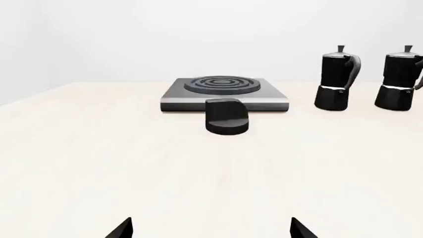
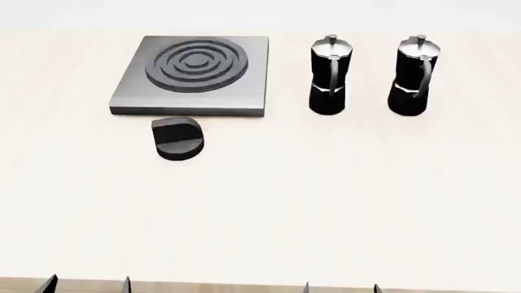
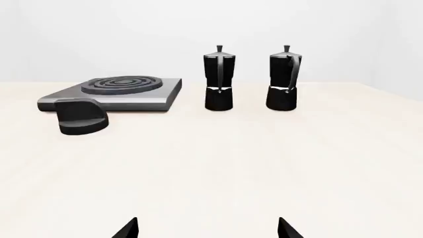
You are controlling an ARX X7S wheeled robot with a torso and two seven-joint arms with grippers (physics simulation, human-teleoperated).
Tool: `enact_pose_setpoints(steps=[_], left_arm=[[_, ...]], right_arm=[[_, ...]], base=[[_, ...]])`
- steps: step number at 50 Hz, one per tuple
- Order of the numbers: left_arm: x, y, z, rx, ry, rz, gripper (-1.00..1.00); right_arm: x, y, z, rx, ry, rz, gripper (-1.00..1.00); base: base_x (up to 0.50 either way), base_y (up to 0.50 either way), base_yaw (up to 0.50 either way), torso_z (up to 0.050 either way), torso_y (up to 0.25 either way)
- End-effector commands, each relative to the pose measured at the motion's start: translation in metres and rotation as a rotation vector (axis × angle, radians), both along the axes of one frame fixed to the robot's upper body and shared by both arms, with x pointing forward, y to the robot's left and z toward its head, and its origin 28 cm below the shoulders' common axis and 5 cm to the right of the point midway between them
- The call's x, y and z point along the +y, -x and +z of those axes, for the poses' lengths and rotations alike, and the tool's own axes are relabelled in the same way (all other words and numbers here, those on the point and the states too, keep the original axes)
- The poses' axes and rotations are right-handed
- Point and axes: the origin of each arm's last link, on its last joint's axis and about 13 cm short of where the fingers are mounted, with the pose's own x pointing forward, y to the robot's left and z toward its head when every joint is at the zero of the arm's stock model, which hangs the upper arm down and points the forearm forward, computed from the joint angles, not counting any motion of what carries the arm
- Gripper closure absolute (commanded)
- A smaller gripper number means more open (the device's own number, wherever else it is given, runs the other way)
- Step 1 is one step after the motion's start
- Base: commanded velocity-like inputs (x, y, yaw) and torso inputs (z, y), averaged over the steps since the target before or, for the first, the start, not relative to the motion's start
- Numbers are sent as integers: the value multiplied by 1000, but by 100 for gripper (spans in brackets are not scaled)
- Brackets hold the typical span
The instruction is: Turn off the stove.
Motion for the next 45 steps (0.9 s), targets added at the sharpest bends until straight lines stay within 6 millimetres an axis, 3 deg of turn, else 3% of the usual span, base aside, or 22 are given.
enact_pose_setpoints(steps=[1,32,45], left_arm=[[0,-1,0,6,1,3,-100],[-1,2,1,-16,-30,-7,-100],[2,6,9,-89,-30,16,-100]], right_arm=[[0,0,0,-16,7,-3,-100],[0,-1,-2,-7,-1,-4,-100],[0,8,18,-90,53,-2,-100]], base=[[0,0,0,0,0],[0,0,0,0,0],[0,0,0,0,0]])
